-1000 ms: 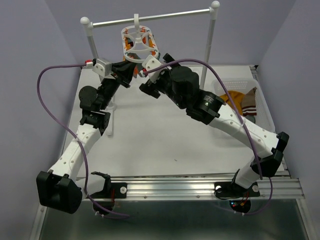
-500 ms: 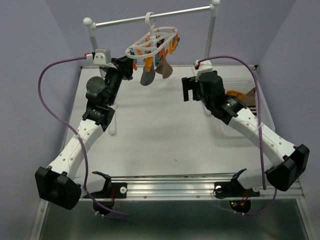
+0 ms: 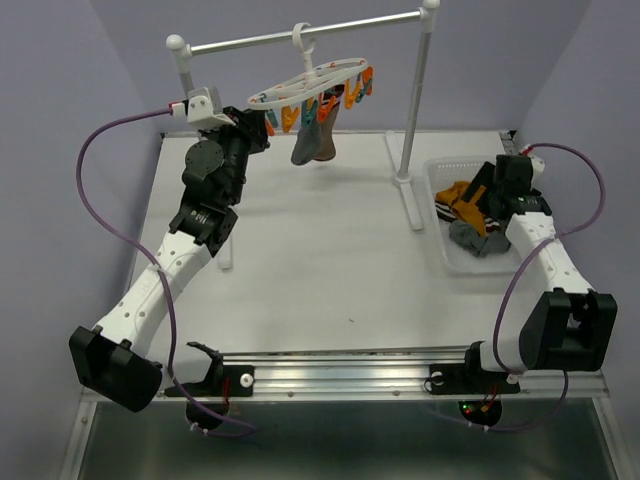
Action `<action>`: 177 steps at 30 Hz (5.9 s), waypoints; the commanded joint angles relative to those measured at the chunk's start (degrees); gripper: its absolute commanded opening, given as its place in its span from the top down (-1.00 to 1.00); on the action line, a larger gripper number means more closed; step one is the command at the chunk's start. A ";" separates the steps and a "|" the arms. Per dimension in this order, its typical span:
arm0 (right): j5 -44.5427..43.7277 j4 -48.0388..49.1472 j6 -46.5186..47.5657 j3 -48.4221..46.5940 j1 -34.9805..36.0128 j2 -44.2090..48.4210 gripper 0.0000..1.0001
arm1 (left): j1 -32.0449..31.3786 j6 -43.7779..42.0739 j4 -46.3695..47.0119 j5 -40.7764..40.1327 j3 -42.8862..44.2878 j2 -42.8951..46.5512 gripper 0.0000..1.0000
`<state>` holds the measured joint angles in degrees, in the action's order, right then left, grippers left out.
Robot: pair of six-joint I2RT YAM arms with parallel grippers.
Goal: Clip the socks to the hanger
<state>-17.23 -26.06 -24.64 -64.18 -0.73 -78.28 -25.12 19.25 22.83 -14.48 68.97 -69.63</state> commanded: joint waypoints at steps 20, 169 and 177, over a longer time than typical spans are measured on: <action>-2.27 13.67 -2.78 -1.03 -14.21 -19.10 -0.80 | -4.14 -1.05 0.28 -16.90 1.08 -0.25 1.00; 21.18 -1.00 106.37 -7.46 -1.90 -10.58 -1.00 | -7.48 -12.92 4.86 -21.65 2.04 -5.25 1.00; 24.25 -21.65 115.51 -13.08 -2.43 -15.15 -0.98 | -7.48 -10.11 3.27 -21.47 1.79 -6.40 1.00</action>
<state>3.88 -37.71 83.90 -74.56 -2.61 -92.51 -32.58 8.12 28.14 -34.52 70.15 -76.01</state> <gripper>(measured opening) 0.994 0.259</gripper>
